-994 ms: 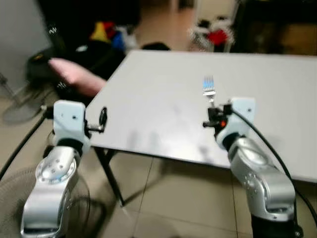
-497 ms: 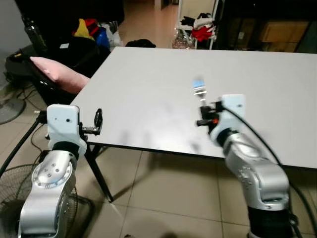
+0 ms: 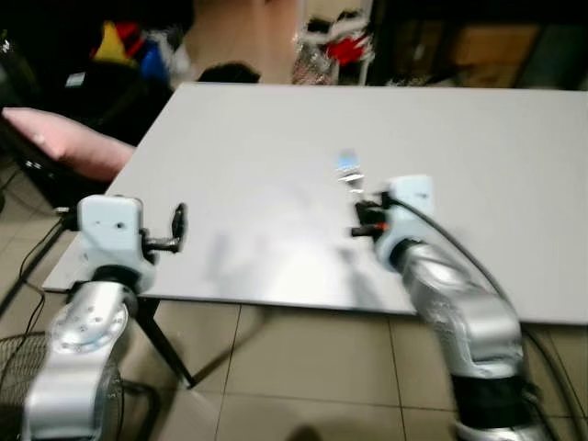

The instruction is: Setting the table

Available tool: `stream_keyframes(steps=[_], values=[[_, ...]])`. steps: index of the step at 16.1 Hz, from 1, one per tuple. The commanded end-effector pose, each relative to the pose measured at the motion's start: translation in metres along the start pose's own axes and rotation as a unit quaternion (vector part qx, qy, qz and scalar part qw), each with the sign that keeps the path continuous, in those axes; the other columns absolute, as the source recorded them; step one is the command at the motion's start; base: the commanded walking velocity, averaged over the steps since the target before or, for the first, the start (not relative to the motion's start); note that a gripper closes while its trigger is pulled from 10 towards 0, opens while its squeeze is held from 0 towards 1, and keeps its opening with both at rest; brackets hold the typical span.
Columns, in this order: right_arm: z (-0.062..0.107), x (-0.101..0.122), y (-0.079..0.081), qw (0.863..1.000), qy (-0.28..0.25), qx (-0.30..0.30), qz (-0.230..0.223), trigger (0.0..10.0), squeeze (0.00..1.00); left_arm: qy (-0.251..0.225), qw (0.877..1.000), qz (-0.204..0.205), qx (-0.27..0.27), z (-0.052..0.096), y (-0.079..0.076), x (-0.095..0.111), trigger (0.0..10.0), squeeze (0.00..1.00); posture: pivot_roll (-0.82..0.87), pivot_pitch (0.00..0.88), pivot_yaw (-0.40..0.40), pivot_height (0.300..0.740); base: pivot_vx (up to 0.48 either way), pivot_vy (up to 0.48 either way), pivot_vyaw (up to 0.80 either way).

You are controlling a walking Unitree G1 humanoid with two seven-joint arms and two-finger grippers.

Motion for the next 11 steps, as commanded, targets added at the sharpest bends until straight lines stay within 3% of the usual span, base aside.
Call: stream_keyframes(steps=[1,6,11], values=[[0.002,0.004,-0.007,1.000,-0.008,-0.010,0.005,10.0,0.00,-0.006,1.000,-0.001,-0.009,-0.001,-0.004,0.004,10.0,0.00,-0.12,0.000,0.050,0.740,0.401,0.000,0.00],[0.004,0.001,-0.012,1.000,0.000,-0.025,0.001,10.0,0.00,0.000,1.000,-0.003,-0.027,0.000,-0.008,0.002,10.0,0.00,-0.13,0.000,0.059,0.740,0.368,0.000,0.00],[0.009,-0.005,-0.018,0.998,0.036,-0.058,0.004,10.0,0.00,0.006,0.992,-0.004,-0.124,0.011,-0.032,0.000,10.0,0.00,-0.13,0.000,0.050,0.740,0.000,0.000,0.00]])
Point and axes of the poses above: a point about 5 cm out from each wrist's last joint towards the gripper, its own z axis pointing back from the gripper into the wrist, its own x axis along the axis of the wrist's last joint, y = z × x, the point moved 4 cm from there along -z, pointing out of the wrist towards the gripper, and after that the axes turned 3 degrees about z, right-handed, at the moved point
